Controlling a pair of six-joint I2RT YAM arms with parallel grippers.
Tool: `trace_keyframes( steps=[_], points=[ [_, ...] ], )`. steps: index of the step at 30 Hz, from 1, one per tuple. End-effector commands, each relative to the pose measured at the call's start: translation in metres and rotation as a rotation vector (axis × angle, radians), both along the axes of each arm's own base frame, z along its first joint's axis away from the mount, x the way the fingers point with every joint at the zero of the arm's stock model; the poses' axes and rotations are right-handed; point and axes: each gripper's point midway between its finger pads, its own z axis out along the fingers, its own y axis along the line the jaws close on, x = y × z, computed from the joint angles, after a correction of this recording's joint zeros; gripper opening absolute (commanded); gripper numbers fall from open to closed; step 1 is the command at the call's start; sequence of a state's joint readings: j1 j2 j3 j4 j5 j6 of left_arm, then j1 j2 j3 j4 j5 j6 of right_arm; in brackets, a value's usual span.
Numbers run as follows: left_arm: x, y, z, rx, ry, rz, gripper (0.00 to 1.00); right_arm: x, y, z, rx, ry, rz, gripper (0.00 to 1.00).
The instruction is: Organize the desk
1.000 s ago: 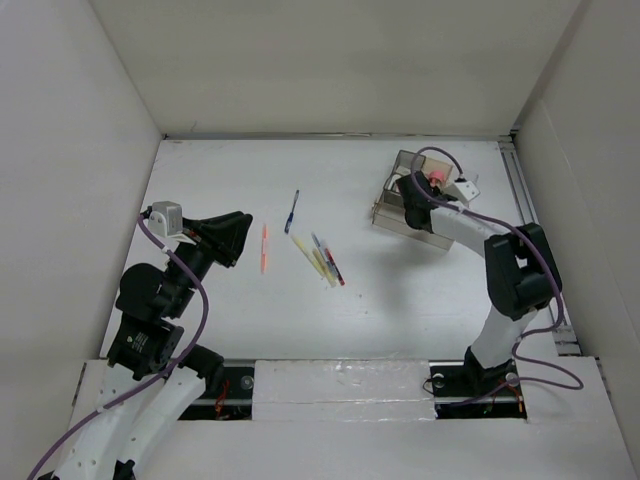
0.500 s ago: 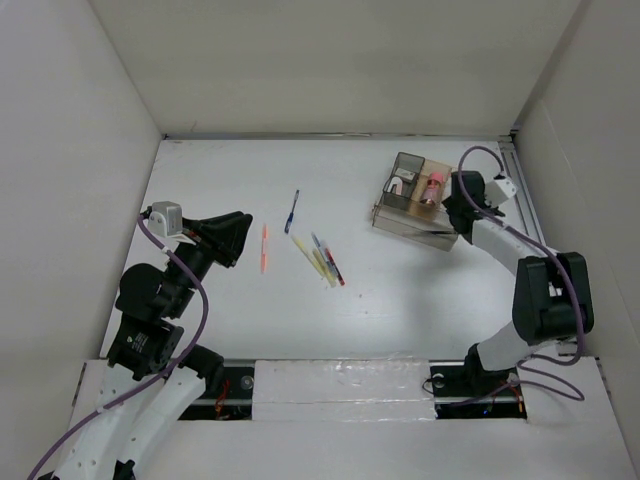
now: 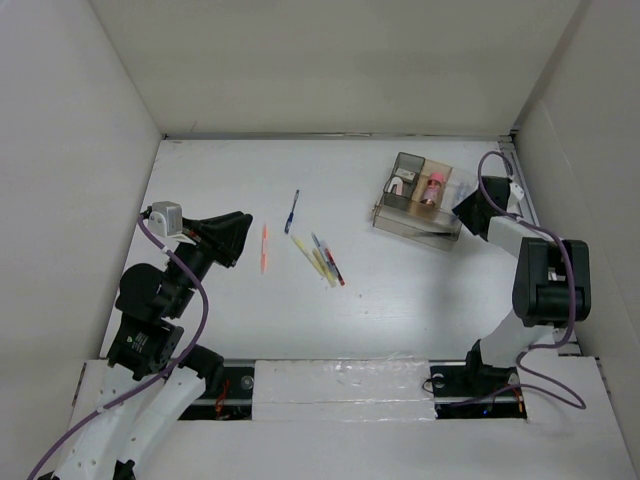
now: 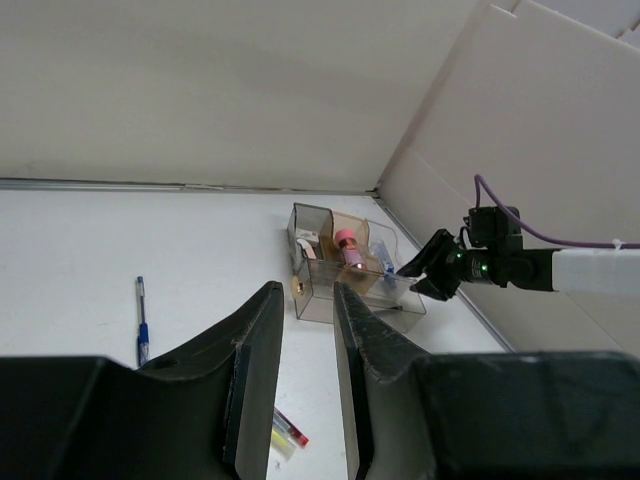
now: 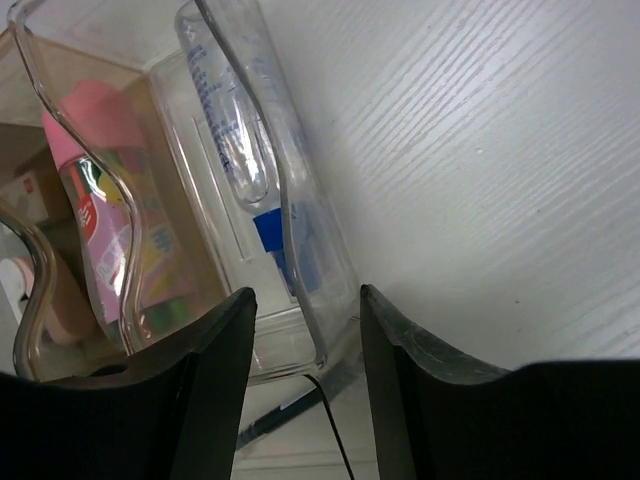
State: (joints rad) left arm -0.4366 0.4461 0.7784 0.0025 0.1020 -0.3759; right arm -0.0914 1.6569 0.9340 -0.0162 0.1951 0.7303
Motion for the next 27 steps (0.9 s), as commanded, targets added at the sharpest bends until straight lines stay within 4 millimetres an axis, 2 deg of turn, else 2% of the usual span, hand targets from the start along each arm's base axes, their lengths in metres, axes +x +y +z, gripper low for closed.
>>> trace_keyframes(
  steps=[1,2,4,5,6,7,9,10,11,13,14,16,23,25,27],
  points=[
    [-0.002,0.000,0.011,-0.014,-0.043,-0.006,0.23,0.010,0.009,0.000,0.010,-0.013,0.071,0.50],
    [-0.002,0.000,0.012,-0.015,-0.044,-0.005,0.23,0.010,0.010,-0.001,0.013,-0.011,0.077,0.42],
    [-0.003,0.000,0.011,-0.014,-0.044,-0.008,0.23,0.008,0.013,-0.002,0.023,-0.008,0.085,0.35],
    [-0.003,0.000,0.012,-0.015,-0.045,-0.007,0.23,0.006,0.013,-0.002,0.025,-0.010,0.085,0.21],
    [-0.003,0.000,0.012,-0.015,-0.046,-0.008,0.23,0.005,0.016,-0.002,0.036,-0.014,0.089,0.15],
    [-0.003,0.000,0.011,-0.014,-0.042,-0.010,0.23,-0.002,0.021,-0.003,0.076,-0.026,0.081,0.00],
    [-0.003,-0.001,0.011,-0.014,-0.042,-0.016,0.23,-0.001,0.027,-0.001,0.105,-0.052,0.091,0.00],
    [-0.003,-0.001,0.011,-0.015,-0.043,-0.016,0.23,-0.013,0.036,-0.006,0.181,-0.071,0.071,0.00],
    [-0.003,-0.001,0.011,-0.015,-0.043,-0.016,0.23,-0.009,0.036,-0.002,0.179,-0.094,0.073,0.00],
    [-0.004,-0.001,0.011,-0.016,-0.045,-0.016,0.23,-0.019,0.041,-0.007,0.253,-0.117,0.025,0.00],
    [-0.004,-0.001,0.011,-0.015,-0.043,-0.016,0.23,-0.017,0.048,-0.002,0.293,-0.149,0.039,0.00],
    [-0.004,-0.001,0.011,-0.015,-0.043,-0.016,0.23,-0.019,0.047,-0.002,0.366,-0.176,-0.022,0.00],
    [-0.002,0.000,0.009,-0.012,-0.040,-0.007,0.23,0.006,0.024,0.017,0.470,-0.280,-0.180,0.00],
    [-0.001,0.000,0.008,-0.009,-0.036,-0.005,0.23,0.009,0.024,0.018,0.500,-0.285,-0.204,0.00],
    [0.000,0.000,0.007,-0.008,-0.032,-0.003,0.23,0.009,0.012,0.019,0.480,-0.299,-0.273,0.00]
  ],
)
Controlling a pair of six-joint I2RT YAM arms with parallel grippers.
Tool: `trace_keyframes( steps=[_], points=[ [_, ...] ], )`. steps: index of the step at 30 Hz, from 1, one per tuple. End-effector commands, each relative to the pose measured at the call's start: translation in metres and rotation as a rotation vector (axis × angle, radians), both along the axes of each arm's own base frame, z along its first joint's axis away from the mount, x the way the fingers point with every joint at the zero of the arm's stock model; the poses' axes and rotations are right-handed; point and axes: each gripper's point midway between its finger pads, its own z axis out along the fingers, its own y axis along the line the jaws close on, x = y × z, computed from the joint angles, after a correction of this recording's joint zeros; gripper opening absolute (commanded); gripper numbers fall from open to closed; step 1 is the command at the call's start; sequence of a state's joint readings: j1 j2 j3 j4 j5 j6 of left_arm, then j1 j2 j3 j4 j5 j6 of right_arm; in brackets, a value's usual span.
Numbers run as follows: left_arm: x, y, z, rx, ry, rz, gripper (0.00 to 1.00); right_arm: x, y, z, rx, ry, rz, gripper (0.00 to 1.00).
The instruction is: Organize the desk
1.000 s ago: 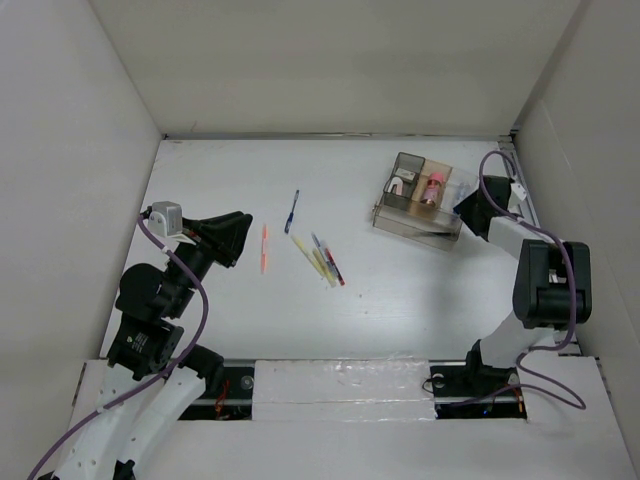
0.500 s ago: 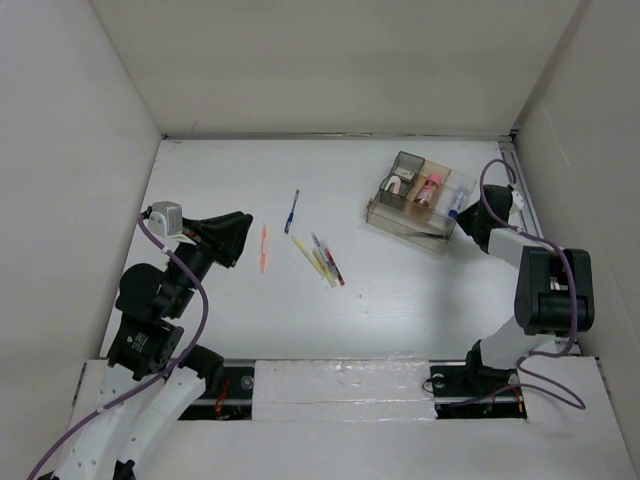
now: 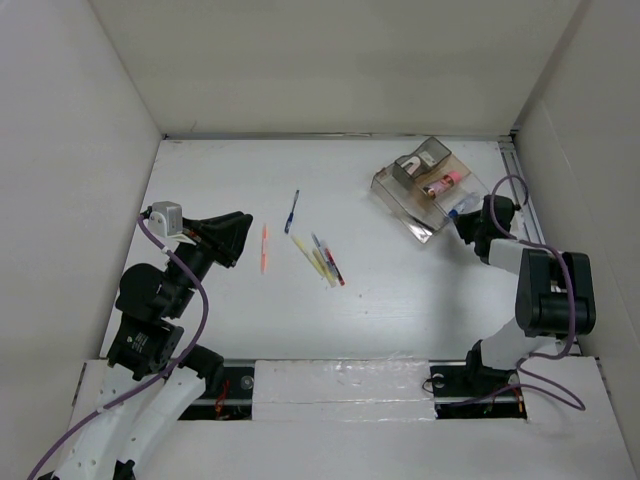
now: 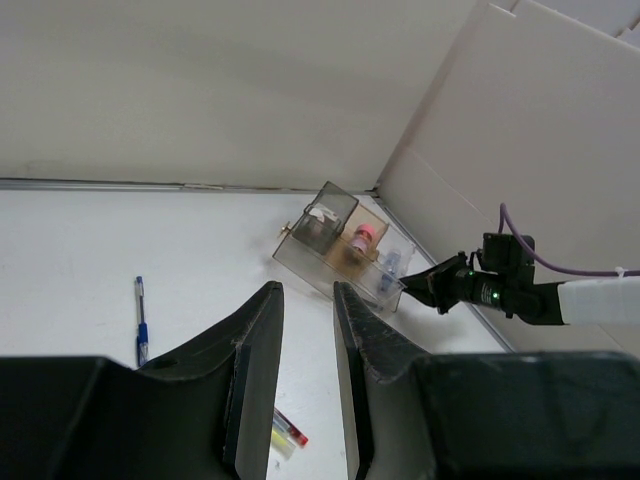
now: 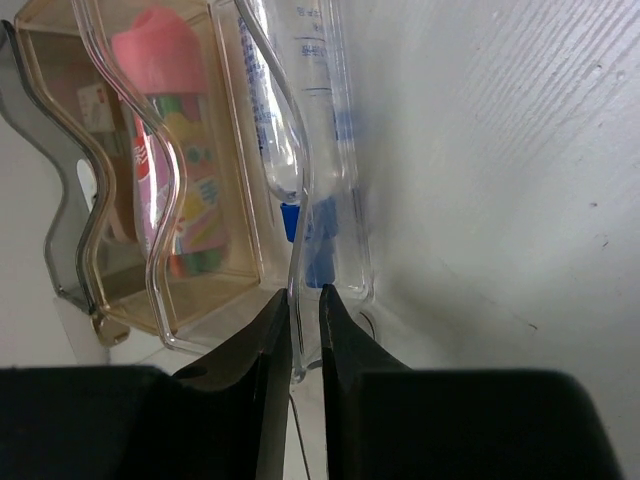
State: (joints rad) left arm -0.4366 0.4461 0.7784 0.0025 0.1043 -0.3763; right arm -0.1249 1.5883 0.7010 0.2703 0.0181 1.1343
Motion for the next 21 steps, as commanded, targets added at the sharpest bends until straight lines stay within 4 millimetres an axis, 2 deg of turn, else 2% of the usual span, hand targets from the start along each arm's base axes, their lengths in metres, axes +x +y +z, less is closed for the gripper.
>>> trace_keyframes(
  steps=[1,5,8,9,12,16,18,20,21],
  points=[
    [0.001,0.000,0.006,-0.007,-0.029,-0.001,0.23,0.016,-0.017,0.020,0.085,-0.071,-0.146,0.00],
    [0.001,-0.002,0.007,-0.006,-0.029,-0.009,0.23,0.009,-0.023,0.023,0.060,-0.076,-0.169,0.02],
    [0.000,-0.002,0.007,-0.008,-0.030,-0.011,0.23,0.000,-0.026,0.030,0.022,-0.067,-0.197,0.15],
    [-0.001,-0.002,0.008,-0.009,-0.033,-0.012,0.23,-0.002,-0.028,0.034,0.014,-0.076,-0.205,0.37],
    [-0.002,-0.003,0.008,-0.011,-0.035,-0.018,0.23,-0.008,-0.030,0.045,0.008,-0.113,-0.204,0.73],
    [-0.002,-0.003,0.009,-0.011,-0.037,-0.020,0.23,-0.011,-0.031,0.062,-0.020,-0.162,-0.191,0.77],
    [-0.001,-0.003,0.008,-0.011,-0.035,-0.018,0.23,-0.007,-0.030,0.078,-0.057,-0.200,-0.158,0.77],
    [-0.001,-0.002,0.007,-0.010,-0.034,-0.017,0.23,-0.004,-0.024,0.094,-0.084,-0.241,-0.097,0.77],
    [-0.002,-0.003,0.008,-0.012,-0.035,-0.019,0.23,-0.002,-0.011,0.112,-0.141,-0.279,-0.033,0.76]
  ],
)
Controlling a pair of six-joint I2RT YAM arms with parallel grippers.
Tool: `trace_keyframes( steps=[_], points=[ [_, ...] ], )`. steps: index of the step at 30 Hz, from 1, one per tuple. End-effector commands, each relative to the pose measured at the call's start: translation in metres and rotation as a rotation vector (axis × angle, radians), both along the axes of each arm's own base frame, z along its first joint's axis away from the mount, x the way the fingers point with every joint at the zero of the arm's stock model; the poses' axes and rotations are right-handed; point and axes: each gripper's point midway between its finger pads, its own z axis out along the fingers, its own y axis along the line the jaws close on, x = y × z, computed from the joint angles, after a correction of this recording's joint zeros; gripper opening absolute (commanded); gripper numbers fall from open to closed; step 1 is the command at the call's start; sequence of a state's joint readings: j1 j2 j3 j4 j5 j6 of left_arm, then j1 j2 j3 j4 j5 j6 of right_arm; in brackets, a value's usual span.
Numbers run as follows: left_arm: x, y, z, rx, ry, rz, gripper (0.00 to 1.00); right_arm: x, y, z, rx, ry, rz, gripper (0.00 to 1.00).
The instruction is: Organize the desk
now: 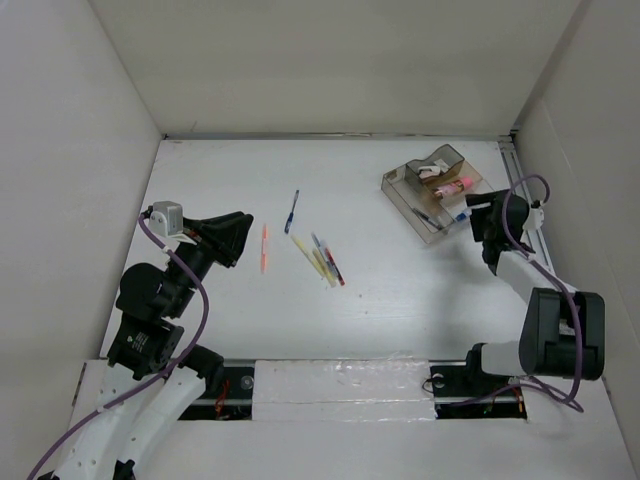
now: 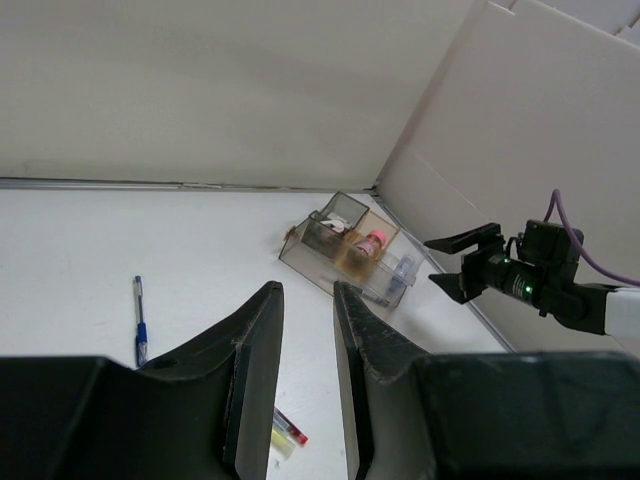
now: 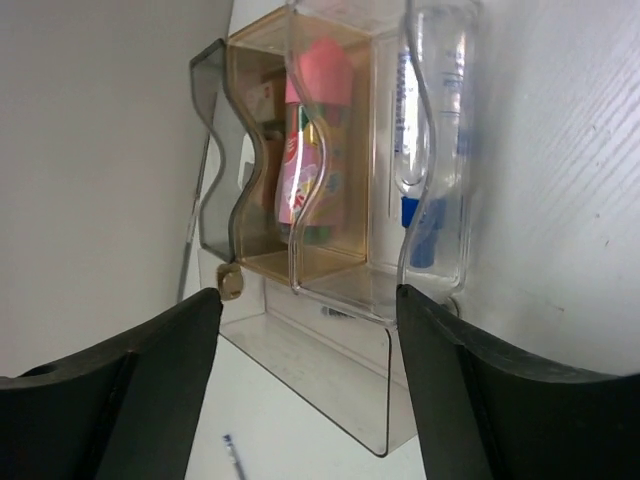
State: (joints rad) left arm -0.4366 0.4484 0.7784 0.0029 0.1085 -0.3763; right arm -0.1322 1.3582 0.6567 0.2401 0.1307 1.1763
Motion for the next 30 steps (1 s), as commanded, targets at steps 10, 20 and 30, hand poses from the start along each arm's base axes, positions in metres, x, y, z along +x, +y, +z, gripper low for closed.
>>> trace_keyframes(
  steps=[10,20,30],
  points=[
    [0.000,0.000,0.008,-0.017,-0.033,0.000,0.09,0.016,0.227,0.112,-0.538,-0.316,0.776,0.00],
    [-0.002,0.008,0.010,-0.029,-0.037,0.031,0.00,0.042,0.399,0.031,-0.772,-0.066,1.213,0.43],
    [-0.010,0.008,0.017,-0.036,-0.068,0.015,0.08,0.063,0.454,0.002,-0.896,0.082,1.268,0.56]
  ],
)
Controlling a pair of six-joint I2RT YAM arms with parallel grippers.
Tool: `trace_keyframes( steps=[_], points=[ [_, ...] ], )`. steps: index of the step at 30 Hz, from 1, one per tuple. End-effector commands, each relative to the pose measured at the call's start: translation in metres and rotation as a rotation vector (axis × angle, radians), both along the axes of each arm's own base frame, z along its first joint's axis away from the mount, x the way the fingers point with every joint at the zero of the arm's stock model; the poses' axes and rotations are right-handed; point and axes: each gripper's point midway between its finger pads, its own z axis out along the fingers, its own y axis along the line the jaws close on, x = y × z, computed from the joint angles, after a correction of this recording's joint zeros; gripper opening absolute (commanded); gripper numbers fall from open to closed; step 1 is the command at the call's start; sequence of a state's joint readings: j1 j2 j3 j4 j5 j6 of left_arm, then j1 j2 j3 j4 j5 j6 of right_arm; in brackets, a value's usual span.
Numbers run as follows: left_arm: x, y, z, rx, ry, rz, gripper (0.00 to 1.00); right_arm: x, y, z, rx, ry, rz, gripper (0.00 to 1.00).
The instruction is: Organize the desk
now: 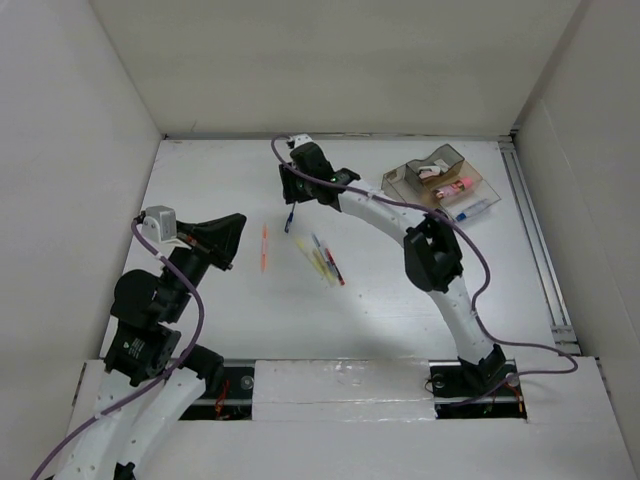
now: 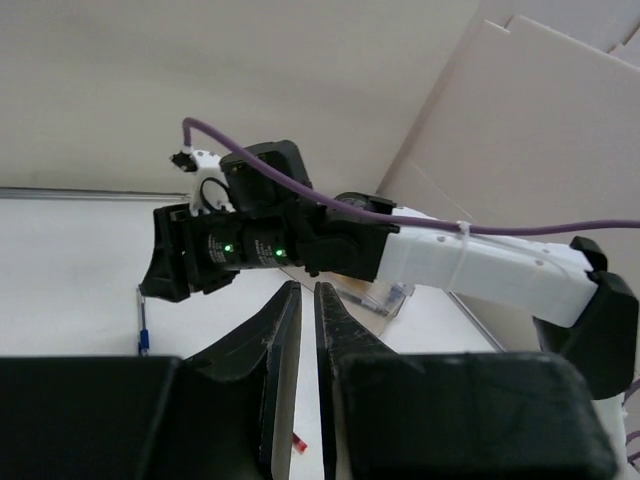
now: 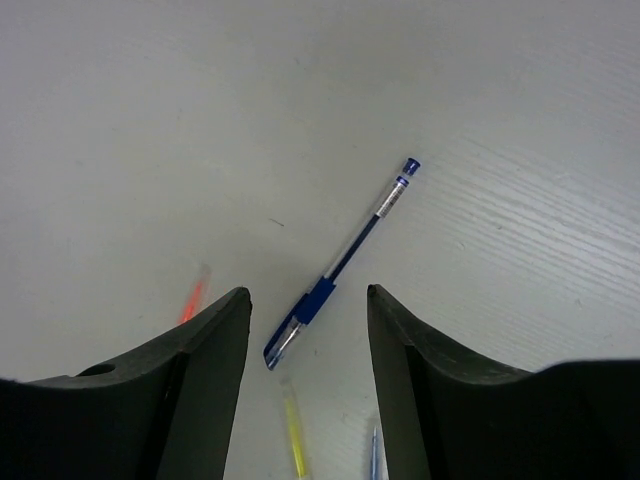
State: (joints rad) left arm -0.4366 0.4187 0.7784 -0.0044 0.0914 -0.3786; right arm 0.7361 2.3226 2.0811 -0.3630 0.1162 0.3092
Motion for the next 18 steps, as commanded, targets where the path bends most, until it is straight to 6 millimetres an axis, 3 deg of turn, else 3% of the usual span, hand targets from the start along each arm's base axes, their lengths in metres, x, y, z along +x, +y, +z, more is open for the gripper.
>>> trace_keyframes(
  steps=[1,3,4,17,18],
  points=[
    [-0.005,0.002,0.012,-0.020,-0.049,-0.001,0.08,-0.001,-0.003,-0.005,-0.096,0.017,-0.016,0.56],
    [-0.005,0.000,0.010,-0.017,-0.045,-0.012,0.08,-0.004,0.003,-0.016,-0.110,0.042,-0.006,0.56],
    [-0.006,0.000,0.013,-0.020,-0.054,-0.016,0.08,-0.004,0.003,-0.032,-0.129,0.064,-0.006,0.56],
    [-0.005,-0.004,0.010,-0.013,-0.047,-0.031,0.09,-0.013,0.028,-0.085,-0.114,0.146,0.019,0.57],
    [-0.006,-0.003,0.011,-0.015,-0.051,-0.029,0.09,-0.017,0.032,-0.090,-0.118,0.152,0.019,0.51]
  ],
)
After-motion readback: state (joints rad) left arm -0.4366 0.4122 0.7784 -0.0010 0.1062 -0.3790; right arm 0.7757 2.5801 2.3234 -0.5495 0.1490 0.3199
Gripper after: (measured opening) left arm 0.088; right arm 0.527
